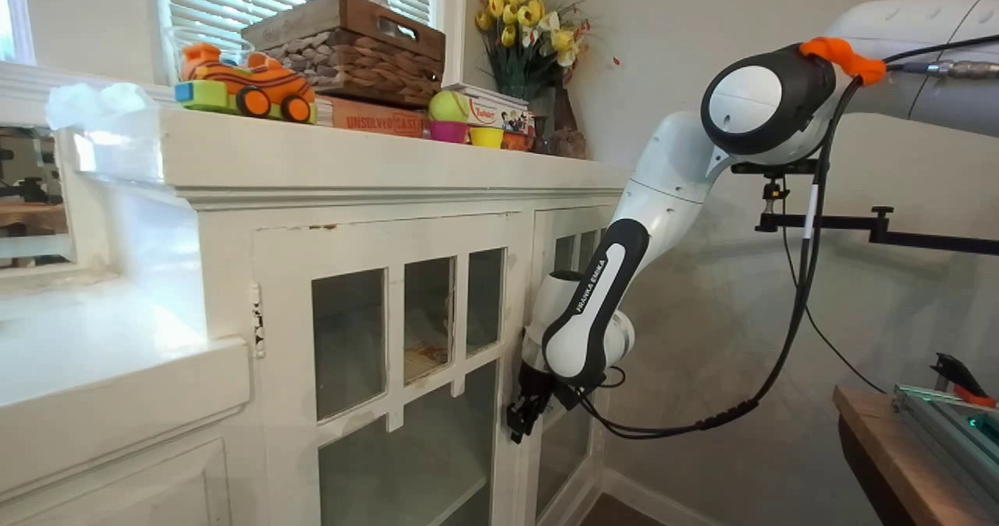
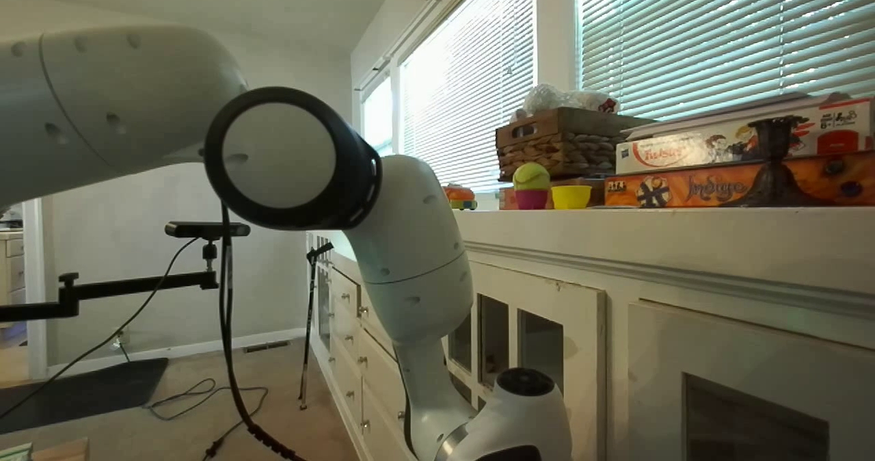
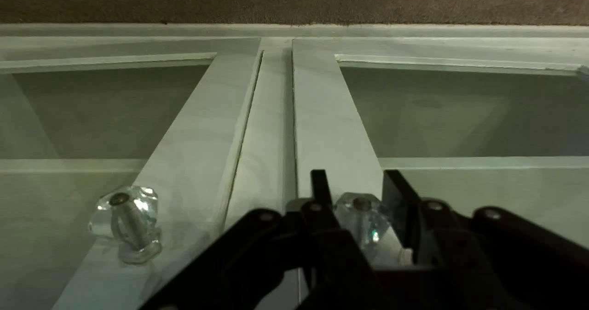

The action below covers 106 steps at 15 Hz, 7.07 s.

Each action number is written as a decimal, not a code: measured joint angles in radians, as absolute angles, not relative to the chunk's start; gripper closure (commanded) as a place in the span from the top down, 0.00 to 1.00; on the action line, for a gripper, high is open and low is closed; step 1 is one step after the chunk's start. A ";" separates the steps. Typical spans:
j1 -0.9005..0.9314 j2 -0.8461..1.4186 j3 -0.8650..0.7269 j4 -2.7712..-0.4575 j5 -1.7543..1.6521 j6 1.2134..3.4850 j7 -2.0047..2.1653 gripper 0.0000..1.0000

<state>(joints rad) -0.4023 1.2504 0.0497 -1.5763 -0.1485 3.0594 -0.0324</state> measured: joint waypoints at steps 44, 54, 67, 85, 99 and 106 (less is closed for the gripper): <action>-0.323 1.056 0.025 -1.890 -0.148 2.995 -0.254 1.00; -0.249 1.061 -0.065 -1.872 -0.121 3.008 -0.099 1.00; -0.142 1.157 -0.147 -1.770 -0.014 3.021 0.107 1.00; -0.195 1.259 -0.107 -1.590 -0.011 3.022 0.107 1.00; -0.203 1.259 -0.105 -1.588 -0.010 3.076 0.107 0.77; -0.214 1.259 -0.104 -1.586 -0.010 3.107 0.107 0.74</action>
<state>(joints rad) -0.2142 1.2589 -0.1044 -1.5865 -0.0105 3.1067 0.1073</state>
